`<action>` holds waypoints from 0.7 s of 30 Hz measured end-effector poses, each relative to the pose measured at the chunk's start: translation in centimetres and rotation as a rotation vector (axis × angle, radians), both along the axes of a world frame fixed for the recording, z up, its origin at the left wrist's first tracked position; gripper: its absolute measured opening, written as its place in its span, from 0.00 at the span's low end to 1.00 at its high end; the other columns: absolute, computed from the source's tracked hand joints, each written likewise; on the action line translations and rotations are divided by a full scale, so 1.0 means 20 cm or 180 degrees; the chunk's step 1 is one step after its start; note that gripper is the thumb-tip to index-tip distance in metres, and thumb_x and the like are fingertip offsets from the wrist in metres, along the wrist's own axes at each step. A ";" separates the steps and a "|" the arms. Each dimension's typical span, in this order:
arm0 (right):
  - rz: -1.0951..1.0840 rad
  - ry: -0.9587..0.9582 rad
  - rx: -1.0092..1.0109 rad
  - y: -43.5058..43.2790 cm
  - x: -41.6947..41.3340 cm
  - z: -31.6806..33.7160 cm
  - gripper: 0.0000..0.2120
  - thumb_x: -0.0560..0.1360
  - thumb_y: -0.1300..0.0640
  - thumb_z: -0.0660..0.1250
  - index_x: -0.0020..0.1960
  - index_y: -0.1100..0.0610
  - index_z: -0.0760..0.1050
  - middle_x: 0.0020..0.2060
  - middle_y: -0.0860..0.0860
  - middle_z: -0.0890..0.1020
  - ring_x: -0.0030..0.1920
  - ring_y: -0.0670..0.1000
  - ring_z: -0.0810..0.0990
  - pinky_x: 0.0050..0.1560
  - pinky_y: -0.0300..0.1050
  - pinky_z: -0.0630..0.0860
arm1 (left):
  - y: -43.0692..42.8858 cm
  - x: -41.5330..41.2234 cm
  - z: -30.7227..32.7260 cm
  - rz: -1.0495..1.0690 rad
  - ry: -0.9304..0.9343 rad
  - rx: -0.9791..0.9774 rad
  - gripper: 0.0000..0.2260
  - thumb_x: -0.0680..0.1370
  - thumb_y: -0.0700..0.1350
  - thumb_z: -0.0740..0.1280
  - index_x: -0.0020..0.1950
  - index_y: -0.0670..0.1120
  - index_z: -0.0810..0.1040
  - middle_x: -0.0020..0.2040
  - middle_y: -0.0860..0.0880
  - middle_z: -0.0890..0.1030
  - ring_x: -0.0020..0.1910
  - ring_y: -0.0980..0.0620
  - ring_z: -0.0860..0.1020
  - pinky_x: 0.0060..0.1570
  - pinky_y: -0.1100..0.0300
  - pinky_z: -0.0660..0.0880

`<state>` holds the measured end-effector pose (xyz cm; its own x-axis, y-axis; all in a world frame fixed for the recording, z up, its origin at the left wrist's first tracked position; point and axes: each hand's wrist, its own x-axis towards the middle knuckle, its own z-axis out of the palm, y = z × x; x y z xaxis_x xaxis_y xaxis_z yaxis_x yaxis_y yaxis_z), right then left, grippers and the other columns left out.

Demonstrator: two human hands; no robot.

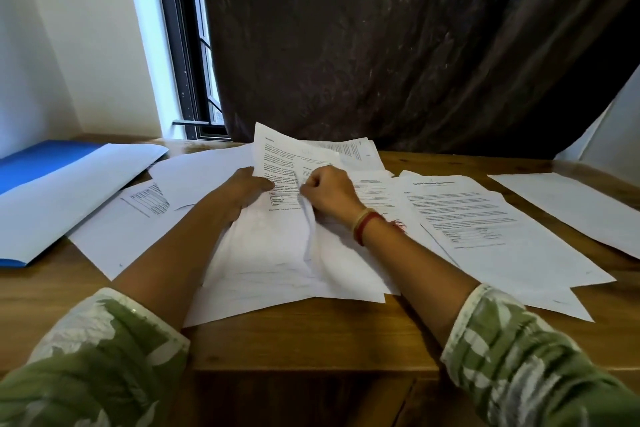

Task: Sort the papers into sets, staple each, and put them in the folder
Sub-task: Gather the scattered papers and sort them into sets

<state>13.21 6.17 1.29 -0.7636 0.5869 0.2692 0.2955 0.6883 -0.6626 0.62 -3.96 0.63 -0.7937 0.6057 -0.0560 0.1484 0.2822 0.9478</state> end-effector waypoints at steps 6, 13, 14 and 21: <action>0.0412 0.0181 -0.0080 -0.18 -0.09 -0.05 0.09 0.72 0.59 0.62 0.35 0.58 0.75 0.37 0.56 0.82 0.41 0.58 0.81 0.39 0.53 0.78 | 0.00 0.03 0.02 0.0143 -0.0333 0.0402 0.19 0.83 0.55 0.53 0.70 0.49 0.69 0.60 0.53 0.75 0.45 0.54 0.76 0.50 0.57 0.69; 0.1566 -0.0094 0.0527 -0.24 -0.05 -0.16 0.09 0.79 0.60 0.59 0.46 0.63 0.75 0.46 0.58 0.79 0.45 0.55 0.76 0.47 0.52 0.75 | -0.05 0.00 -0.03 -0.0254 -0.0249 0.0513 0.15 0.77 0.45 0.70 0.63 0.48 0.74 0.61 0.49 0.80 0.55 0.47 0.80 0.55 0.51 0.77; 0.1728 0.0004 0.0552 -0.25 -0.05 -0.17 0.07 0.79 0.61 0.60 0.47 0.62 0.74 0.48 0.58 0.78 0.46 0.54 0.75 0.49 0.50 0.74 | -0.06 0.00 -0.03 -0.0298 -0.0119 0.0422 0.16 0.75 0.42 0.71 0.62 0.47 0.74 0.60 0.47 0.80 0.56 0.45 0.79 0.54 0.51 0.78; 0.1033 0.1185 0.0261 -0.14 0.07 -0.02 0.04 0.75 0.62 0.65 0.45 0.58 0.79 0.43 0.52 0.82 0.46 0.52 0.79 0.50 0.53 0.78 | -0.03 0.02 -0.02 -0.0121 0.0043 0.0264 0.14 0.75 0.36 0.70 0.60 0.42 0.75 0.62 0.40 0.78 0.56 0.42 0.77 0.60 0.46 0.75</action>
